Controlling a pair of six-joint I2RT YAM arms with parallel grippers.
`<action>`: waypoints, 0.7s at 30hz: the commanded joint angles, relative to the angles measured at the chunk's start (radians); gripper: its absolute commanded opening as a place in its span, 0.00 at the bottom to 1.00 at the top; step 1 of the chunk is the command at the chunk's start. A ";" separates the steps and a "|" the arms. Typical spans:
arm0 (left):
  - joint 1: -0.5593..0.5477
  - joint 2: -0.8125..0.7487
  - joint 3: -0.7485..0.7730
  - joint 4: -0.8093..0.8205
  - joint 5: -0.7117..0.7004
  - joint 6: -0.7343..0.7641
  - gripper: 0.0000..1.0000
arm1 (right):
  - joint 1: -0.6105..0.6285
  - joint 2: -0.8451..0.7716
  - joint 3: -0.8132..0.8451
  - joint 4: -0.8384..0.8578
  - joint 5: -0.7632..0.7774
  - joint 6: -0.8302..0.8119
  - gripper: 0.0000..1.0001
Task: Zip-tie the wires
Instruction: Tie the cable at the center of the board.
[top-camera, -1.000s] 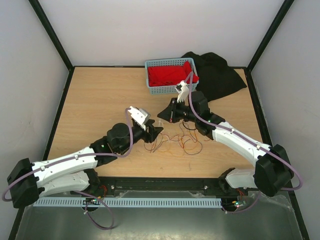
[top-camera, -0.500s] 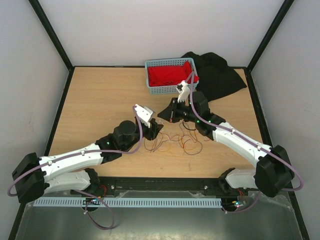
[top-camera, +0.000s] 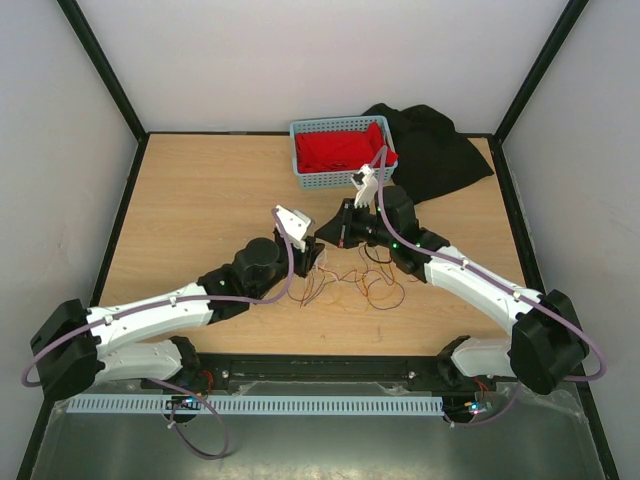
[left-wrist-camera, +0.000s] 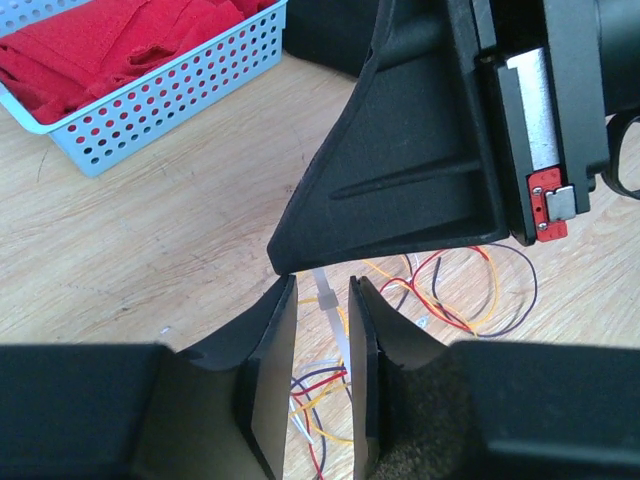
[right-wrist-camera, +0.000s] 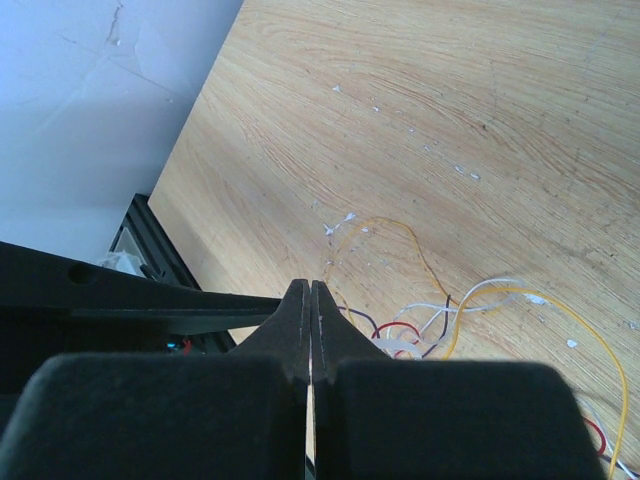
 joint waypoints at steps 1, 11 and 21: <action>0.002 0.011 0.028 0.021 -0.014 -0.007 0.27 | 0.010 -0.031 -0.010 0.028 -0.004 0.022 0.00; 0.007 -0.006 0.005 0.020 0.008 -0.015 0.02 | 0.010 -0.034 0.003 0.016 0.047 -0.006 0.00; 0.006 -0.050 -0.080 0.020 0.023 -0.073 0.00 | -0.004 0.029 0.121 0.008 0.094 -0.041 0.00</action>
